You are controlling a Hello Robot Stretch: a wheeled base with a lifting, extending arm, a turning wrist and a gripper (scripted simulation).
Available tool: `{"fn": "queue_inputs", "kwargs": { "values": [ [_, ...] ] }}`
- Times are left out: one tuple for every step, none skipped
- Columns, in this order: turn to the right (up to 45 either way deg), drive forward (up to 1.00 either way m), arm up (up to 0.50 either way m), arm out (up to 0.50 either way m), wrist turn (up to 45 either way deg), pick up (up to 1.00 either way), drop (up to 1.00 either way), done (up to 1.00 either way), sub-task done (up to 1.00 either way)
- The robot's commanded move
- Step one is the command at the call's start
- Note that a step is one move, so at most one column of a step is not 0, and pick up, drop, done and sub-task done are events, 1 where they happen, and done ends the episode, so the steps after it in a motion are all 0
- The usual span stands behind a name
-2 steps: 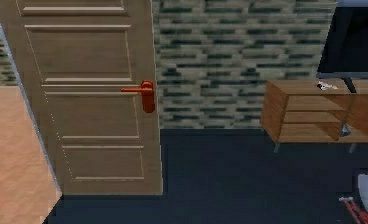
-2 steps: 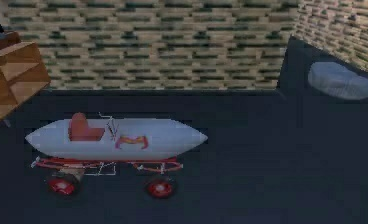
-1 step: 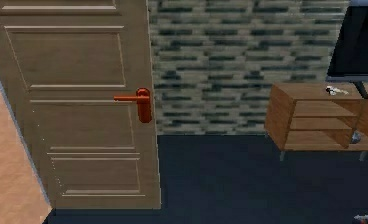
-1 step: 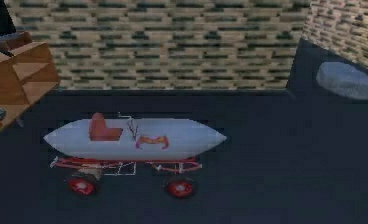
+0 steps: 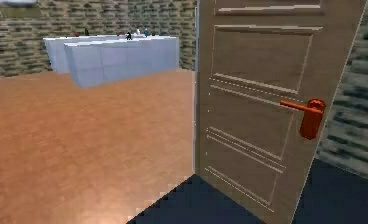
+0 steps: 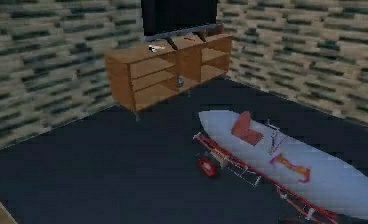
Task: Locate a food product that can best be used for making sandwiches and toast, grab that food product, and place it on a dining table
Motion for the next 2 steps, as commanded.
{"fn": "queue_inputs", "kwargs": {
  "values": [
    [-36.0, 0.00, 0.00, 0.00, 0.0, 0.00, 0.00, 0.00, 0.00],
    [0.0, 1.00, 0.00, 0.00, 0.0, 0.00, 0.00, 0.00, 0.00]
  ]
}}
